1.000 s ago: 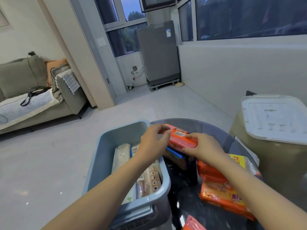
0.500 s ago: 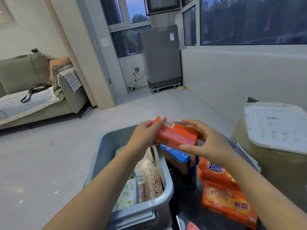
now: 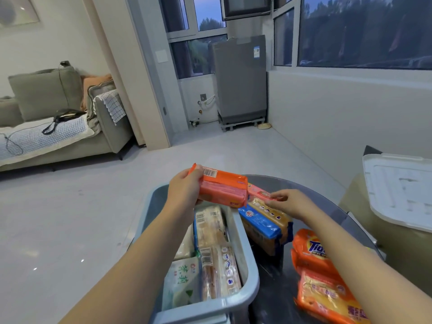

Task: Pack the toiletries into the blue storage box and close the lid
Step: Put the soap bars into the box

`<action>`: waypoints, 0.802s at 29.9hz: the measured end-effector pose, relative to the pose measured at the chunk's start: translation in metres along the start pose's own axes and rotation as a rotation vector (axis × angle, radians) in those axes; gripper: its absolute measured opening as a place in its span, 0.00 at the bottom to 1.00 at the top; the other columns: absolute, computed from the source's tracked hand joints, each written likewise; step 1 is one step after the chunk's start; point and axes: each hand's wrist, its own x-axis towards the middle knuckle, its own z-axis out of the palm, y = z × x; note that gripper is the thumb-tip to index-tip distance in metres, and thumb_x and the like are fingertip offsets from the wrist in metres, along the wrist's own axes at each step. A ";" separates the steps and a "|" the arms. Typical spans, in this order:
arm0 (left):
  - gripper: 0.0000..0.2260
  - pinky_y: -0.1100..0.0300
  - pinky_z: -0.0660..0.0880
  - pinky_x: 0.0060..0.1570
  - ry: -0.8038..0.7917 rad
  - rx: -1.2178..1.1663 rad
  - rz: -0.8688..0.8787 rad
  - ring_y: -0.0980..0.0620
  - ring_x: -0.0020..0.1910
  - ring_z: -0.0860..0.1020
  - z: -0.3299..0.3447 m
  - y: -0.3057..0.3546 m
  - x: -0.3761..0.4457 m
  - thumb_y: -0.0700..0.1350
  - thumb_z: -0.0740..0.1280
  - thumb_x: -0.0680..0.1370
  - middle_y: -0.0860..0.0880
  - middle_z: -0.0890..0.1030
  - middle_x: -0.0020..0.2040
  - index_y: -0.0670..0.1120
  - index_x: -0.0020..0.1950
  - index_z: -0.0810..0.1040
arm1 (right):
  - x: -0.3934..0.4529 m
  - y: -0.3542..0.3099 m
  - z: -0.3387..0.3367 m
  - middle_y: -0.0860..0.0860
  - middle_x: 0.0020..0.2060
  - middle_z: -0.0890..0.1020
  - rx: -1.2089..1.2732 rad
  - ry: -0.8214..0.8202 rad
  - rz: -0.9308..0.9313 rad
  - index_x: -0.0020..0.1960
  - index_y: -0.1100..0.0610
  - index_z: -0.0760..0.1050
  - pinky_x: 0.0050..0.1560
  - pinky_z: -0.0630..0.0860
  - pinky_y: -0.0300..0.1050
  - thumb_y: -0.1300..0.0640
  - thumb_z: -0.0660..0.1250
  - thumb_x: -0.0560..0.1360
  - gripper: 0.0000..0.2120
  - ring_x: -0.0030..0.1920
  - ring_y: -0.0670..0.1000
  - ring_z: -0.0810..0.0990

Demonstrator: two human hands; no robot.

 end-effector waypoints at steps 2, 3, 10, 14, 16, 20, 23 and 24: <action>0.09 0.58 0.76 0.37 -0.018 0.008 -0.011 0.52 0.36 0.79 0.002 -0.002 0.000 0.51 0.63 0.78 0.47 0.80 0.38 0.50 0.40 0.74 | 0.008 0.003 0.004 0.53 0.60 0.79 -0.005 0.026 0.016 0.63 0.52 0.75 0.39 0.72 0.40 0.45 0.71 0.69 0.25 0.56 0.52 0.78; 0.08 0.58 0.77 0.38 -0.026 0.008 -0.019 0.51 0.37 0.79 0.003 -0.003 0.001 0.51 0.63 0.78 0.47 0.81 0.38 0.50 0.41 0.74 | 0.011 0.004 0.005 0.53 0.61 0.79 -0.010 0.034 0.027 0.64 0.52 0.74 0.37 0.72 0.39 0.45 0.71 0.69 0.25 0.56 0.52 0.78; 0.09 0.51 0.80 0.47 -0.053 0.011 -0.060 0.49 0.39 0.80 0.006 -0.004 -0.001 0.50 0.64 0.78 0.47 0.81 0.37 0.49 0.39 0.74 | 0.025 0.012 0.008 0.47 0.36 0.82 -0.085 0.097 0.041 0.49 0.53 0.83 0.32 0.75 0.40 0.42 0.69 0.70 0.17 0.37 0.46 0.80; 0.08 0.47 0.79 0.53 -0.056 0.000 -0.072 0.46 0.42 0.81 0.004 -0.004 -0.002 0.50 0.65 0.78 0.46 0.81 0.38 0.49 0.40 0.74 | 0.025 0.013 0.008 0.50 0.32 0.82 -0.094 0.158 0.022 0.41 0.57 0.83 0.33 0.76 0.43 0.49 0.68 0.73 0.12 0.34 0.49 0.80; 0.08 0.49 0.80 0.51 -0.056 -0.015 -0.078 0.48 0.40 0.81 0.002 -0.005 -0.001 0.50 0.65 0.78 0.46 0.81 0.38 0.48 0.41 0.74 | 0.026 0.014 0.006 0.50 0.30 0.82 -0.027 0.187 0.052 0.40 0.58 0.84 0.35 0.78 0.44 0.54 0.68 0.73 0.09 0.32 0.50 0.82; 0.07 0.53 0.80 0.44 -0.054 -0.036 -0.076 0.50 0.36 0.81 0.000 -0.006 0.001 0.49 0.65 0.78 0.46 0.81 0.37 0.48 0.42 0.73 | 0.021 0.016 0.003 0.52 0.30 0.82 0.079 0.250 0.127 0.33 0.55 0.79 0.34 0.80 0.44 0.56 0.68 0.74 0.11 0.29 0.52 0.83; 0.07 0.53 0.80 0.43 -0.049 -0.038 -0.067 0.49 0.36 0.81 -0.002 -0.006 0.004 0.49 0.65 0.77 0.46 0.82 0.37 0.48 0.41 0.74 | 0.016 0.013 0.002 0.54 0.29 0.82 0.111 0.315 0.117 0.35 0.58 0.81 0.37 0.82 0.49 0.55 0.66 0.75 0.12 0.29 0.54 0.83; 0.07 0.53 0.80 0.43 -0.050 -0.043 -0.071 0.49 0.36 0.81 -0.003 -0.005 0.005 0.49 0.66 0.77 0.46 0.82 0.37 0.48 0.41 0.74 | 0.014 0.011 0.000 0.53 0.29 0.82 0.119 0.342 0.108 0.36 0.58 0.81 0.38 0.82 0.50 0.54 0.66 0.75 0.12 0.29 0.55 0.83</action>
